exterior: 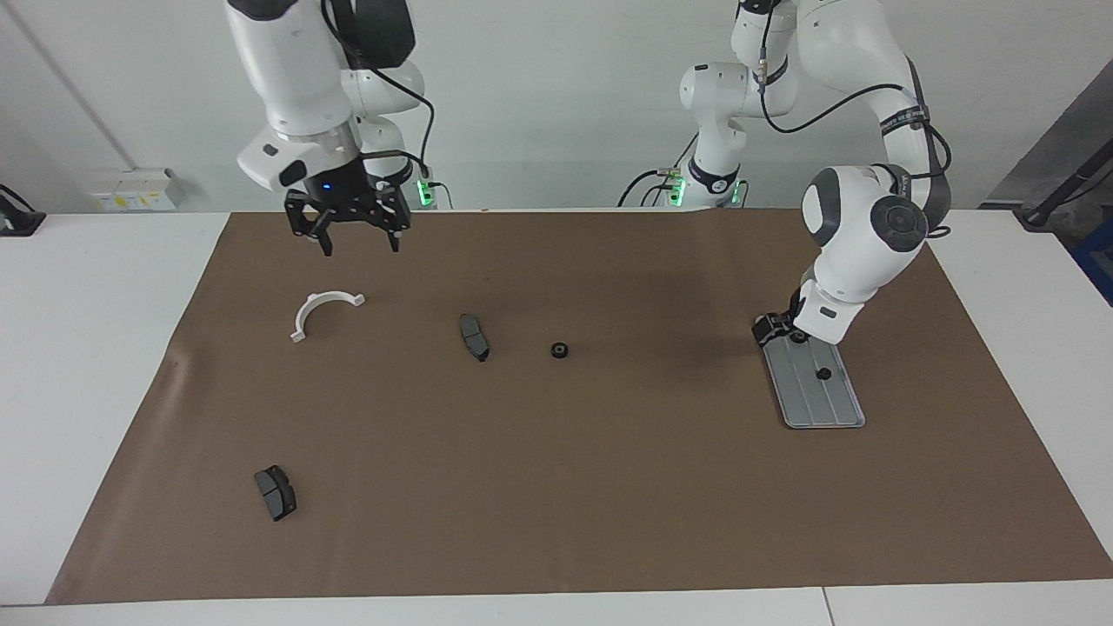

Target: Place bearing gear from tray to pile

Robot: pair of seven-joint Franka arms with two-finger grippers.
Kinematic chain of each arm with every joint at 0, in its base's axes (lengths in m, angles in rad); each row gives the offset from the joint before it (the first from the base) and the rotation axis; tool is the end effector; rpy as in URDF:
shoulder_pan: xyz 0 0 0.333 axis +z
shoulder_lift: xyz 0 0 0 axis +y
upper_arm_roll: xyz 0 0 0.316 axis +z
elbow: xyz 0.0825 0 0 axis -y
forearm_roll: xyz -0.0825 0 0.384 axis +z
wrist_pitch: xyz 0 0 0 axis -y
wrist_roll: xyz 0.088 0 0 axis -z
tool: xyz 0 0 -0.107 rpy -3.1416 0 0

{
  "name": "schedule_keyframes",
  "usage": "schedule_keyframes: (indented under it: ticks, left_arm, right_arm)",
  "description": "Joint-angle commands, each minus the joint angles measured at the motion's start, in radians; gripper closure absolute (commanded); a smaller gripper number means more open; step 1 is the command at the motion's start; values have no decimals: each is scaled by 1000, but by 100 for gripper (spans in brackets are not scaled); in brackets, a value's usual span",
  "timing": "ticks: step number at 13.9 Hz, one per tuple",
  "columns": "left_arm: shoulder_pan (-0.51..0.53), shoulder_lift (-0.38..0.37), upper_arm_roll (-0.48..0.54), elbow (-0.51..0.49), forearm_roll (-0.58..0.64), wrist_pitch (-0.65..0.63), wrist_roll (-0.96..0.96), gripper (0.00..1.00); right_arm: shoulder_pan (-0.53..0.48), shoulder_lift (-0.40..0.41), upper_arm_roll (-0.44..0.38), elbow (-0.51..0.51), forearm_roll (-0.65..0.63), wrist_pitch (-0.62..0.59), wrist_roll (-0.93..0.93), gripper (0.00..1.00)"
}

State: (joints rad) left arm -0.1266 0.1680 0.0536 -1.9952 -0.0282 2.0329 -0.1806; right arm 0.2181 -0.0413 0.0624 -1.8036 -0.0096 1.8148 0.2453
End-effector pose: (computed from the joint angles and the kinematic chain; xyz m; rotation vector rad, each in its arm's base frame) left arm 0.5705 -0.0441 0.3674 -3.1279 -0.1905 0.2054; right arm 0.5339 0.1536 0.5578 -3.1378 -0.0585 -0.0843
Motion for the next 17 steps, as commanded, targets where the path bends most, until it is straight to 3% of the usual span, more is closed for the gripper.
schedule_keyframes:
  ticks: [1, 4, 7, 10, 17]
  left_arm:
    - [53, -94, -11, -184, -1, 139, 100, 0]
    - [120, -120, -11, -290, -1, 283, 179, 0]
    - [153, -131, -11, -356, -1, 386, 202, 0]
    - [150, -131, -12, -379, -1, 423, 193, 3]
    - [134, -111, -12, -410, -3, 507, 151, 27]
  right_arm:
    - [111, 95, -1, -14, 8, 125, 164, 0]
    - [208, 245, -1, -16, 7, 314, 261, 0]
    - [283, 346, -3, -16, 3, 458, 330, 0]
    - [335, 422, -4, -19, -12, 515, 364, 0]
    - [351, 477, -4, -48, -44, 578, 368, 0]
